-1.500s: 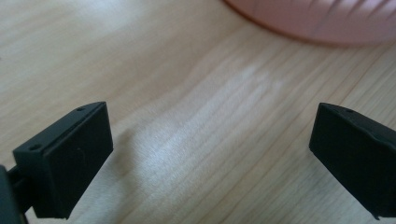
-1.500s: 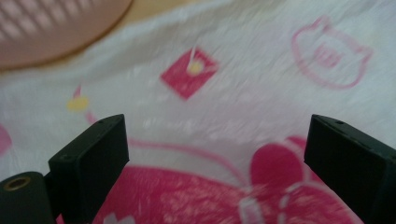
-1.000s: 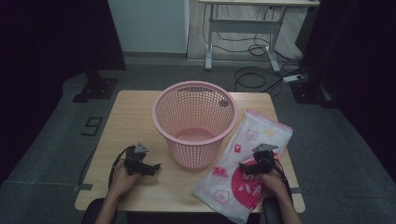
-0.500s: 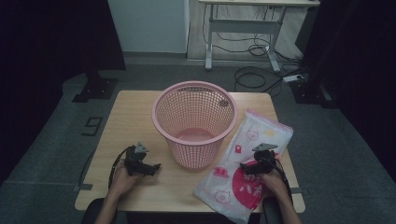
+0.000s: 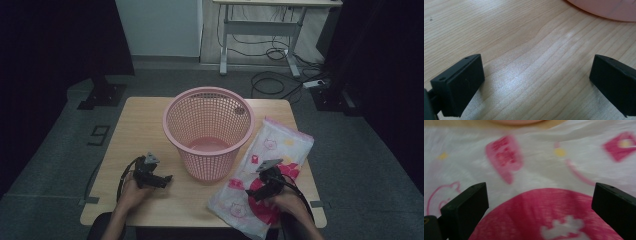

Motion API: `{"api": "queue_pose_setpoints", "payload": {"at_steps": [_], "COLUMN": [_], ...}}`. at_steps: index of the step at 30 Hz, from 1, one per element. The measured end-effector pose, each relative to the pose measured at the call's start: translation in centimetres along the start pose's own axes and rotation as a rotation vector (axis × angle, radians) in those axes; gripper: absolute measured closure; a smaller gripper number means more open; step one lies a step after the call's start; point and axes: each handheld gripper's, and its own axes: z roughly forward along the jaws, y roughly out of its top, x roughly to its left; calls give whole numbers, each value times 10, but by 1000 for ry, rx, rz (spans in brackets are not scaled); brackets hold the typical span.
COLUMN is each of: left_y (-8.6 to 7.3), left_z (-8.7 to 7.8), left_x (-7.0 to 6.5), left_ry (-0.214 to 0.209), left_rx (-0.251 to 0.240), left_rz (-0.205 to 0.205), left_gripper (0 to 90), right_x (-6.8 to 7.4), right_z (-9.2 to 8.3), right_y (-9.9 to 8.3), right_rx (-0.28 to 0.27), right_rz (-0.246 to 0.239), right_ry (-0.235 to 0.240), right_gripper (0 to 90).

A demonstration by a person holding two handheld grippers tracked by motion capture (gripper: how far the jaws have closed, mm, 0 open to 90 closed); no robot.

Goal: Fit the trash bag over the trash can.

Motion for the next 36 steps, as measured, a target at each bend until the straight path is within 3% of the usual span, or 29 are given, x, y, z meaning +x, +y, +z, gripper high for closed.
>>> {"api": "queue_pose_setpoints", "payload": {"at_steps": [4,7,8,15,21,22,23,28,32,36], "left_y": [0,0,0,0,1,1,1,1,1,2], "left_z": [0,1,0,1,1,1,1,1,1,2], "left_x": [0,-1,-1,-2,-2,-2,-2,-2,-3,-3], "left_ry": [-1,0,0,0,-4,-4,-4,-4,-4,-6], "left_rx": [0,-2,0,-2,1,1,1,-1,-1,-2], "left_rz": [0,-1,-1,-2,2,2,2,3,4,5], "left_gripper": [0,0,0,0,0,0,0,0,0,0], "right_x": [8,8,9,11,10,10,10,10,11,9], "right_z": [8,12,13,12,5,3,3,2,2,1], "right_y": [1,0,0,0,-1,-1,-1,-3,-2,3], "right_rx": [49,81,96,106,93,95,95,77,81,120], "right_rz": [-38,-51,-77,-52,-44,-39,-39,-55,-36,-25], "right_ry": [17,24,9,-6,-9,-12,-12,6,2,7], "right_gripper": [25,120,129,169,433,553,553,882,887,885]}}
